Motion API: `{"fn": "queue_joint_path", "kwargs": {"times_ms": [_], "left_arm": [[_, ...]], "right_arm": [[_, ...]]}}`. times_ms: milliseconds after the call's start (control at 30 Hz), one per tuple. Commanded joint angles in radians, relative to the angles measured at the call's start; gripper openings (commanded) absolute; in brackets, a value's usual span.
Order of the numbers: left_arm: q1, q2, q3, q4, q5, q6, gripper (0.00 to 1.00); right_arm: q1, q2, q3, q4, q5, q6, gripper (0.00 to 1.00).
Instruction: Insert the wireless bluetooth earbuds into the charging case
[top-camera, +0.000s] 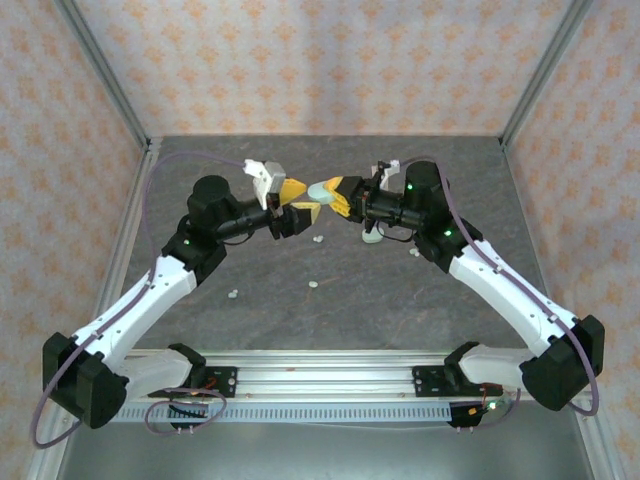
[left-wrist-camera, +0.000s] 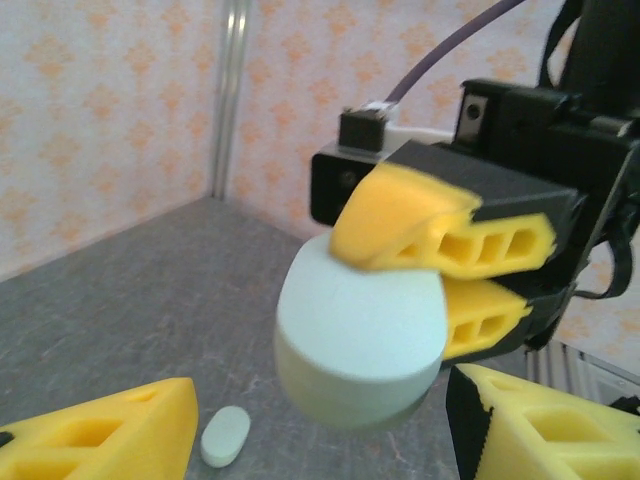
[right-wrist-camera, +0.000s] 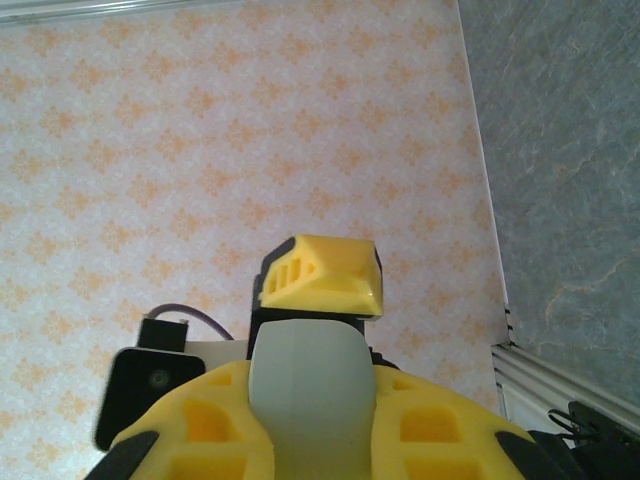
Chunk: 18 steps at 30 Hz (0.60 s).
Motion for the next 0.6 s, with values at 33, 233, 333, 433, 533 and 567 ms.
{"fn": "queue_joint_path", "kwargs": {"times_ms": [33,233,333,433,533,567], "left_arm": [[0.010,0.025,0.075,0.063,0.113,-0.019,0.67],[0.010,0.045,0.093,0.054,0.138,-0.021,0.66],[0.009,0.043,0.083,0.058,0.131,-0.024,0.68],[0.010,0.042,0.065,0.075,0.127,-0.026,0.68],[0.009,0.040,0.058,0.095,0.123,-0.036,0.66],[0.010,0.042,0.059,0.097,0.125,-0.037,0.66]], "right_arm": [[-0.002,-0.023,0.019,0.054,-0.041,0.060,0.15],[-0.002,-0.052,0.019,0.069,-0.041,0.074,0.14],[-0.001,-0.053,0.021,0.073,-0.039,0.076,0.14],[-0.001,-0.053,0.020,0.086,-0.035,0.082,0.14],[-0.001,-0.051,0.021,0.089,-0.035,0.085,0.14],[-0.002,-0.051,0.020,0.091,-0.036,0.085,0.14]]}}
